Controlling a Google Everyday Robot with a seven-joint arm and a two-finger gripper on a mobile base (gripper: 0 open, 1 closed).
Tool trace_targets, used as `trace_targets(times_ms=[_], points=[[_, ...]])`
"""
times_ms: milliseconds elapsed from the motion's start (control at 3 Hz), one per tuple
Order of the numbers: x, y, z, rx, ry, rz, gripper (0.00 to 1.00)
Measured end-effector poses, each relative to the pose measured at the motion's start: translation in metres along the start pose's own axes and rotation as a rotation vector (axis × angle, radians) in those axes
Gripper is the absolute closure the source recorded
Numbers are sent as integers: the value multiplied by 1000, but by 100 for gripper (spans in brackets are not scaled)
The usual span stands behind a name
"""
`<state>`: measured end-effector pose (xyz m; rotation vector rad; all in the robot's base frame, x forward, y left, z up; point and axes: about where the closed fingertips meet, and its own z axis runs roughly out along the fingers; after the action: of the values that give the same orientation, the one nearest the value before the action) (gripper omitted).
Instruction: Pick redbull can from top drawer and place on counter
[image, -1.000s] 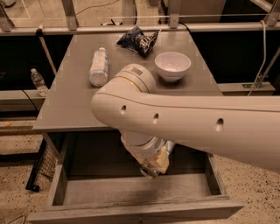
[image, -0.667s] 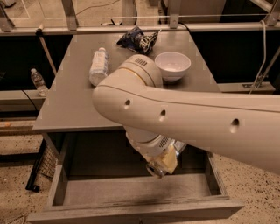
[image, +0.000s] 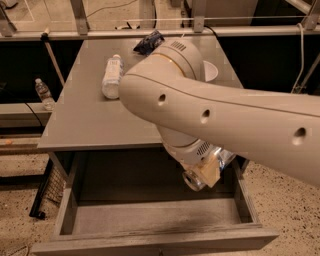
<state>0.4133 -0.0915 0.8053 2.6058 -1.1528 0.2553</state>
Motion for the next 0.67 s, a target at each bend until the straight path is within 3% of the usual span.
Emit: trace_targets(times_ms=[333,667], points=[[19,-5,-15,16,61,20,100],[48,-20,-31,72,118,13,100]])
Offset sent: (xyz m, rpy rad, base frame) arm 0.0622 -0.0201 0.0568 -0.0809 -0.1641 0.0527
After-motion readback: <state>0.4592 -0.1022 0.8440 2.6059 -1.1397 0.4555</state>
